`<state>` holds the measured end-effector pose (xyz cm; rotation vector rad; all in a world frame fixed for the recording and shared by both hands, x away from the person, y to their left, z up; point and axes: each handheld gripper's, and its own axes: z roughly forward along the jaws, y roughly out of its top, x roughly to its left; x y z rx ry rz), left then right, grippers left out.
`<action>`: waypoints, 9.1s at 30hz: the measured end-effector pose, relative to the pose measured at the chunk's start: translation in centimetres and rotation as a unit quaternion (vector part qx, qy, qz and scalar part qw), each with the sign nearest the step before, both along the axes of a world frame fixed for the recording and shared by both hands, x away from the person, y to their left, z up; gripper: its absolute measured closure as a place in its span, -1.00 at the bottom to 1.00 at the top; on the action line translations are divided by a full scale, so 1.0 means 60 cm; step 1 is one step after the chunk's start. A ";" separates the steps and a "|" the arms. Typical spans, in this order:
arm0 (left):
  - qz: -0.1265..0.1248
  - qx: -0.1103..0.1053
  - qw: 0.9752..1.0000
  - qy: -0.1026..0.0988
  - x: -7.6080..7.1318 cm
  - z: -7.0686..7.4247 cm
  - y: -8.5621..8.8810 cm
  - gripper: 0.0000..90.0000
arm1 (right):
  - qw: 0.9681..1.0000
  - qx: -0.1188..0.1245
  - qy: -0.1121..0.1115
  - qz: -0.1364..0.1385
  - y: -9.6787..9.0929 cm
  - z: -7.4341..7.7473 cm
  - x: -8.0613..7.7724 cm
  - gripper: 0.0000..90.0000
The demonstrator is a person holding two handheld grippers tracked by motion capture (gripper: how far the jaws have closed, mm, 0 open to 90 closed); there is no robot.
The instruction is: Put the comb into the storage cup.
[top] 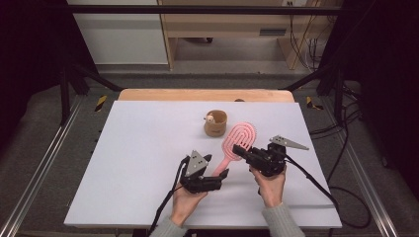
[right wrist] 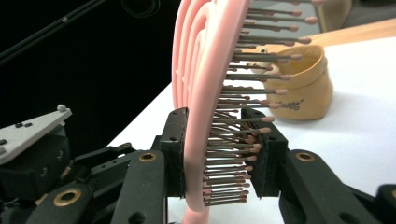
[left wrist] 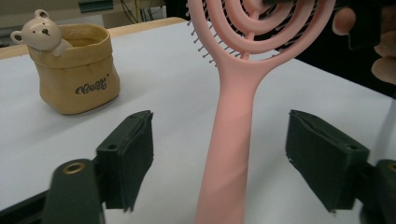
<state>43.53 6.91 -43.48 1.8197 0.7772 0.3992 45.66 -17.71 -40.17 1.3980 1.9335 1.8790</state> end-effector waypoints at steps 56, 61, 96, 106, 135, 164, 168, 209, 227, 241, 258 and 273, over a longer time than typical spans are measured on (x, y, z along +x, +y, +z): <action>0.021 -0.012 0.999 -0.038 0.029 0.050 0.181 -0.96 | 0.996 -0.050 -0.071 -0.033 -0.039 0.057 0.012 0.42; 0.026 -0.008 0.999 -0.044 0.028 0.047 0.204 -0.96 | 0.995 -0.053 -0.077 -0.034 -0.038 0.067 0.015 0.42; 0.096 0.022 0.994 -0.051 0.004 -0.012 0.355 -0.95 | 0.990 -0.080 -0.101 -0.054 -0.028 0.118 0.056 0.42; 0.104 0.025 0.993 -0.050 0.005 -0.018 0.366 -0.95 | 0.989 -0.086 -0.108 -0.061 -0.024 0.132 0.070 0.42; 0.107 0.022 0.993 -0.036 0.010 -0.025 0.372 -0.95 | 0.982 -0.112 -0.124 -0.091 0.004 0.171 0.130 0.41; 0.107 0.020 0.993 -0.036 0.011 -0.026 0.373 -0.95 | 0.973 -0.147 -0.132 -0.119 0.040 0.195 0.189 0.41; 0.106 0.020 0.993 -0.036 0.011 -0.026 0.373 -0.95 | 0.973 -0.146 -0.130 -0.121 0.045 0.193 0.198 0.41; 0.107 0.021 0.993 -0.033 0.012 -0.027 0.373 -0.95 | 0.969 -0.178 -0.111 -0.128 0.090 0.155 0.264 0.41; 0.108 0.022 0.993 -0.032 0.012 -0.027 0.373 -0.95 | 0.967 -0.194 -0.098 -0.129 0.110 0.117 0.280 0.41; 0.107 0.023 0.993 -0.032 0.013 -0.027 0.373 -0.95 | 0.967 -0.201 -0.090 -0.128 0.120 0.092 0.285 0.41; 0.107 0.025 0.993 -0.032 0.013 -0.027 0.373 -0.95 | 0.969 -0.197 -0.073 -0.126 0.126 0.059 0.288 0.41; 0.106 0.027 0.993 -0.031 0.013 -0.028 0.372 -0.95 | 0.973 -0.182 -0.059 -0.132 0.116 0.045 0.290 0.41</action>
